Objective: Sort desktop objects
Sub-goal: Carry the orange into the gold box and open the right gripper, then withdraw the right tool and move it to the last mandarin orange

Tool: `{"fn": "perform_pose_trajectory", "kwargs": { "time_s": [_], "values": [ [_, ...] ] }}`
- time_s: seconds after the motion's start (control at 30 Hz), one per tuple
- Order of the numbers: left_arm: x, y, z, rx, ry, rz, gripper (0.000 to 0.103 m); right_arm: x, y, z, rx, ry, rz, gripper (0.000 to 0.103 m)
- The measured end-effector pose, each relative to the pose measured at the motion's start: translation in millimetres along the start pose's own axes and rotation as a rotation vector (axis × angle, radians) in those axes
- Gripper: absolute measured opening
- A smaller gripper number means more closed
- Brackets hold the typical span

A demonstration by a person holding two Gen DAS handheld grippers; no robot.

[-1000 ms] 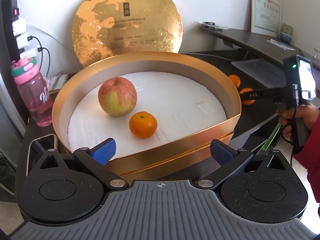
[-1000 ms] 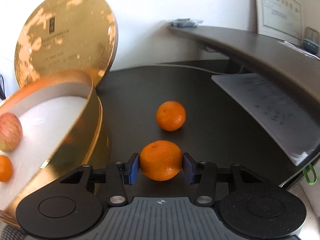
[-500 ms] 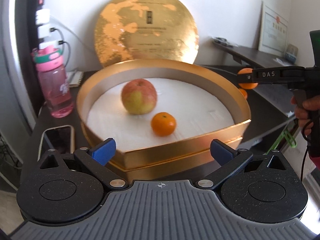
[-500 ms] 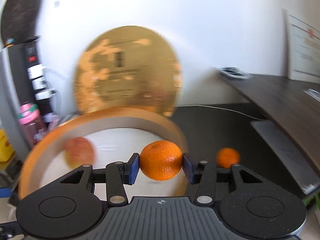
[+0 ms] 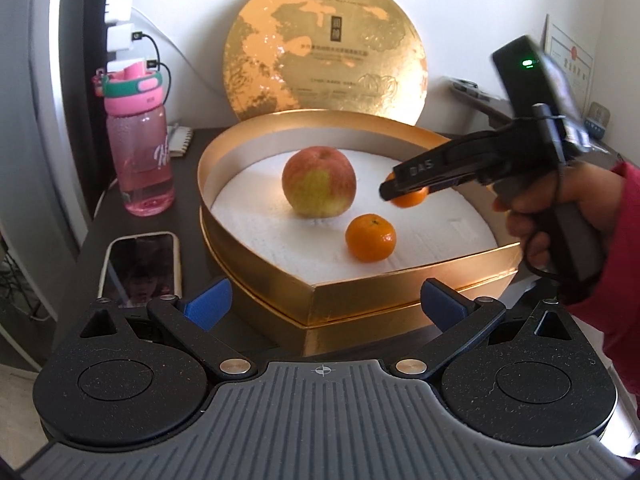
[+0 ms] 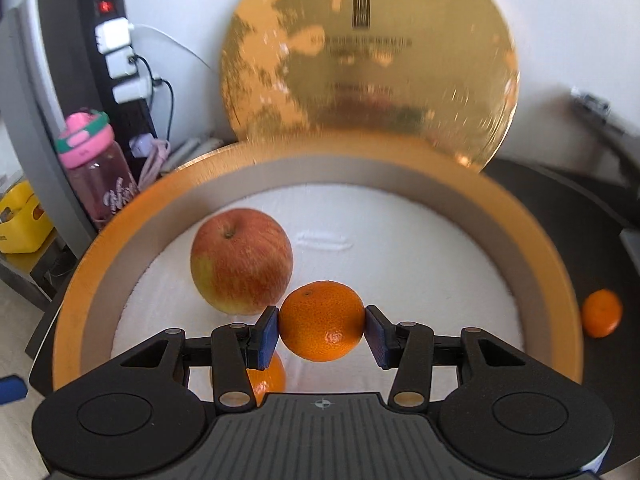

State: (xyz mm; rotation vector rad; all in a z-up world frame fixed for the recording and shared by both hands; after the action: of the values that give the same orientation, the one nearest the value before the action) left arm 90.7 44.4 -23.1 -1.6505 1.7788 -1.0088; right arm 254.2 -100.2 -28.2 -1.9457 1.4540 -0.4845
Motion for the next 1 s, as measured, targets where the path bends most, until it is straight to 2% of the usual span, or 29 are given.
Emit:
{"fn": "perform_pose_trajectory", "kwargs": {
  "time_s": [0.23, 0.4, 0.47, 0.53, 0.63, 0.8, 0.93, 1.0],
  "values": [
    [-9.1, 3.7, 6.3, -0.02, 0.006, -0.021, 0.103, -1.7, 4.1, 24.2, -0.07, -0.005, 0.036, 0.046],
    [-8.9, 5.0, 6.1, -0.024, 0.01, -0.021, 0.103, -5.6, 2.3, 27.9, -0.093, 0.018, 0.007, 0.048],
    [-8.1, 5.5, 5.0, -0.024, 0.007, -0.018, 0.103, -7.3, 3.1, 26.0, -0.094, 0.022, -0.007, 0.059],
    [-7.0, 6.0, 3.8, -0.027, 0.004, -0.016, 0.103, -8.4, 4.8, 22.5, -0.085, 0.03, -0.01, 0.061],
    [-4.8, 6.9, 1.5, -0.029, -0.001, -0.011, 0.103, -8.6, 7.3, 12.2, -0.064, 0.026, -0.002, 0.063],
    [-0.4, 7.9, -3.0, -0.034, -0.015, -0.003, 0.103, -7.3, 9.6, -18.7, 0.017, 0.027, 0.003, 0.073],
    [4.1, 9.2, -5.8, -0.045, -0.027, 0.003, 0.103, -5.0, 17.2, -54.1, 0.116, -0.016, 0.032, 0.081],
    [7.6, 9.5, -8.0, -0.045, -0.029, 0.01, 0.103, -3.8, 23.5, -70.3, 0.148, -0.046, 0.049, 0.081]
  ]
}}
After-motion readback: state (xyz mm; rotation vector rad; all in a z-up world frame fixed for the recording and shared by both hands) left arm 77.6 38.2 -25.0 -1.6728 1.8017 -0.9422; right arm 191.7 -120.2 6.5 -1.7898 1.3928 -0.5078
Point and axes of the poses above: each gripper's, at about its wrist camera, not at the fingertips, and z roughly the way its jaws point, x to its right, y to its underside, the point moved 5 cm from there along z, roughly the way its jaws point, and after that the axes turned 1 degree about -y, right-handed, at the moved point
